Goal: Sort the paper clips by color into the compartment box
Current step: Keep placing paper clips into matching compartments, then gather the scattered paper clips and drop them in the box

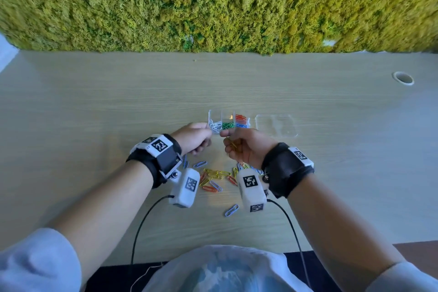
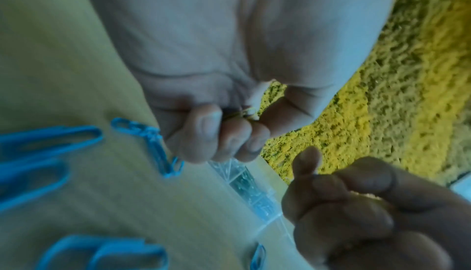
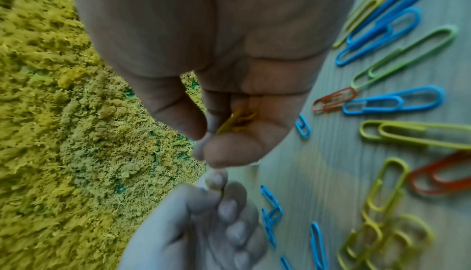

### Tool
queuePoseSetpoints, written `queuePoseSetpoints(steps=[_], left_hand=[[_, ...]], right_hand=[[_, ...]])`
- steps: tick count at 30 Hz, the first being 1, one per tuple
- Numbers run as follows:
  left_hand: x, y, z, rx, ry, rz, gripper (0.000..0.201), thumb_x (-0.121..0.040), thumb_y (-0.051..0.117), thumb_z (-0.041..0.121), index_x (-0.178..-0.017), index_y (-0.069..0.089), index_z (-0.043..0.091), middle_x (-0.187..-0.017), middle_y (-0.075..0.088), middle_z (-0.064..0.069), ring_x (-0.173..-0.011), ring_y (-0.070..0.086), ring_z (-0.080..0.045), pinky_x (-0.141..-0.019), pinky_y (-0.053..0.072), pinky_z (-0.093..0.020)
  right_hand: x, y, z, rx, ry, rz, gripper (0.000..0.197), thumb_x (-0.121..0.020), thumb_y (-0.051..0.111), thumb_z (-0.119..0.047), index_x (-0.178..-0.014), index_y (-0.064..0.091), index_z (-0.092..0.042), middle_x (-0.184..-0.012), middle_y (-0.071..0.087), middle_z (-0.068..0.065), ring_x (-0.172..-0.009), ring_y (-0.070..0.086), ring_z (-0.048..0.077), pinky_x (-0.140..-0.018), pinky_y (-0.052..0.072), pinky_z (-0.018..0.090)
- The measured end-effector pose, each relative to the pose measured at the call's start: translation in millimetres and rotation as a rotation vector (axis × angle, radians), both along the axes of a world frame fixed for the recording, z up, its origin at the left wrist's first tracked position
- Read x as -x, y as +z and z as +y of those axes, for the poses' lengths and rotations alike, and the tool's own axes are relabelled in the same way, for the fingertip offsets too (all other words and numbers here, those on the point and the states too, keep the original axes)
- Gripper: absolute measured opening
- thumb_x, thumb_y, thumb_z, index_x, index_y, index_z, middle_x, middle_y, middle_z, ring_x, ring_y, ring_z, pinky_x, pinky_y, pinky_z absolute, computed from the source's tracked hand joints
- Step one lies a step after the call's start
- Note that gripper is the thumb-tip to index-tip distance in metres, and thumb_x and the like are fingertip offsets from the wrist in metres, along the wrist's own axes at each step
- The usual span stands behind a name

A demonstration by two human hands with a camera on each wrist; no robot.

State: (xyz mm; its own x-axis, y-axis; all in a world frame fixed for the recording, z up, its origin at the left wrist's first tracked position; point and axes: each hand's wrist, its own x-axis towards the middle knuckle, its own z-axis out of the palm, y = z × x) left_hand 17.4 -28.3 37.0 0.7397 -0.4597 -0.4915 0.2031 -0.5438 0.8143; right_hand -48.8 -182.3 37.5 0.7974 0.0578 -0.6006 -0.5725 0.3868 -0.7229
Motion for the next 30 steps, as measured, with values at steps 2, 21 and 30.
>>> queuePoseSetpoints(steps=[2,21,30], left_hand=[[-9.9,6.4,-8.5,-0.092,-0.034,-0.105,0.016,-0.087,0.043,0.010,-0.072,0.047,0.015,-0.057,0.046,0.001,-0.044,0.037,-0.013,-0.040,0.027,-0.018],[-56.2,19.0,-41.2,-0.498,-0.384,-0.753,0.032,-0.088,0.047,0.002,-0.112,0.062,0.016,-0.114,0.057,-0.008,-0.098,0.057,-0.024,-0.084,0.046,-0.030],[-31.4,16.6,17.7,-0.400,-0.252,-0.658,0.019,-0.084,0.055,0.009,-0.094,0.069,0.016,-0.082,0.060,0.003,-0.078,0.057,-0.017,-0.073,0.044,-0.021]], right_hand=[[-3.0,1.9,-0.3,-0.005,-0.012,0.016,0.021,-0.093,0.041,-0.007,-0.081,0.057,-0.011,-0.065,0.051,0.004,-0.045,0.051,0.011,-0.040,0.042,0.016],[-35.9,3.3,-15.0,0.686,0.276,-0.064,0.029,-0.090,0.041,0.006,-0.076,0.056,-0.014,-0.066,0.054,0.008,-0.044,0.049,0.012,-0.041,0.042,0.018],[-88.0,29.5,11.5,1.445,0.640,-0.226,0.035,-0.094,0.042,-0.005,-0.123,0.061,-0.014,-0.132,0.057,0.002,-0.117,0.058,0.018,-0.096,0.047,0.026]])
